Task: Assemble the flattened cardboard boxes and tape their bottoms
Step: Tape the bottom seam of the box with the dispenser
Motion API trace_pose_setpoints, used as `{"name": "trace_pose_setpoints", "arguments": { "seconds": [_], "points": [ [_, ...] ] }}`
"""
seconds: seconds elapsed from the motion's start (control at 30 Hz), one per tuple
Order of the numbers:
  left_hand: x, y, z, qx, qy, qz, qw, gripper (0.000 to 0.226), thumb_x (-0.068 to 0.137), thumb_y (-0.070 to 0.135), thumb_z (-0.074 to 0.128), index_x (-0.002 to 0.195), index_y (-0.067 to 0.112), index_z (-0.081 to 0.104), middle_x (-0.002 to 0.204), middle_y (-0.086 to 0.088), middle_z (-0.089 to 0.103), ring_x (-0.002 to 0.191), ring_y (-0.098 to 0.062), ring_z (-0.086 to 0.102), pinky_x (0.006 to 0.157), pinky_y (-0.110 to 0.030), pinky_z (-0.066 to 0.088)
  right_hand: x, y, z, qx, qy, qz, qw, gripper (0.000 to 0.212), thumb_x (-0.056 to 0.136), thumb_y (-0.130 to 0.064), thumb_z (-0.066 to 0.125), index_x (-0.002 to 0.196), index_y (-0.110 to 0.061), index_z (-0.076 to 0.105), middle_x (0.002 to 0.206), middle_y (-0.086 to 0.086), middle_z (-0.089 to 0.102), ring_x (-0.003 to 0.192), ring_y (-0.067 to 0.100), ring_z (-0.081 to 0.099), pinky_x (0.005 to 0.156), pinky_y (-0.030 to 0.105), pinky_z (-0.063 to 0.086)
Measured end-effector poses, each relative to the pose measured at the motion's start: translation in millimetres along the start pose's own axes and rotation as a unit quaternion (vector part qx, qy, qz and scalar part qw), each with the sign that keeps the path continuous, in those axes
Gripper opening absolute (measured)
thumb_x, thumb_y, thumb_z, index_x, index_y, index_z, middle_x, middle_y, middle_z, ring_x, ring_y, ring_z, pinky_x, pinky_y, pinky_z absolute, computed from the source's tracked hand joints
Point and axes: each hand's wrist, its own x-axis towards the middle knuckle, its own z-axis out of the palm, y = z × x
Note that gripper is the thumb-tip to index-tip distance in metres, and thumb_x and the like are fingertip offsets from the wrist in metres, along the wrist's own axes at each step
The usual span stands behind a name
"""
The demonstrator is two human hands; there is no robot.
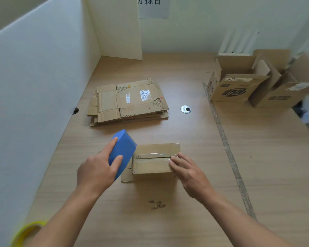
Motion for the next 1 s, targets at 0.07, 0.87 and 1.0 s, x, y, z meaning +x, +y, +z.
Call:
{"name": "trace_pose_setpoints", "arguments": {
  "seconds": [0.07, 0.87, 1.0],
  "points": [
    [5, 12, 3, 0.034, -0.01, 0.01, 0.999, 0.056, 0.094, 0.048, 0.052, 0.147, 0.048, 0.035, 0.062, 0.014, 0.041, 0.061, -0.022, 0.048, 0.053, -0.03, 0.034, 2, 8, -7, 0.019, -0.024, -0.004, 1.0, 0.046, 0.081, 0.006, 0.075, 0.125, -0.006, 0.069, 0.131, 0.008, 0.065, 0.129, 0.038, 0.055, 0.101, 0.05, 0.05],
    [22, -4, 7, -0.038, -0.083, -0.043, 0.995, 0.051, 0.092, 0.046, 0.055, 0.139, 0.05, 0.038, 0.091, 0.006, 0.06, 0.081, -0.025, 0.057, 0.065, -0.035, 0.046, 43, -86, 30, -0.111, -0.106, 0.13, 0.98, 0.073, 0.09, -0.071, 0.032, 0.148, -0.03, 0.046, 0.156, 0.006, 0.04, 0.146, 0.03, 0.034, 0.115, 0.065, 0.01],
    [24, -19, 5, -0.039, -0.084, -0.043, 0.995, 0.053, 0.091, 0.046, 0.055, 0.141, 0.05, 0.04, 0.105, 0.002, 0.068, 0.087, -0.027, 0.06, 0.072, -0.037, 0.05, 40, -76, 30, -0.098, -0.11, 0.123, 0.981, 0.076, 0.09, -0.076, 0.02, 0.155, -0.037, 0.03, 0.163, 0.0, 0.029, 0.152, 0.026, 0.02, 0.118, 0.06, -0.002]
  ]
}}
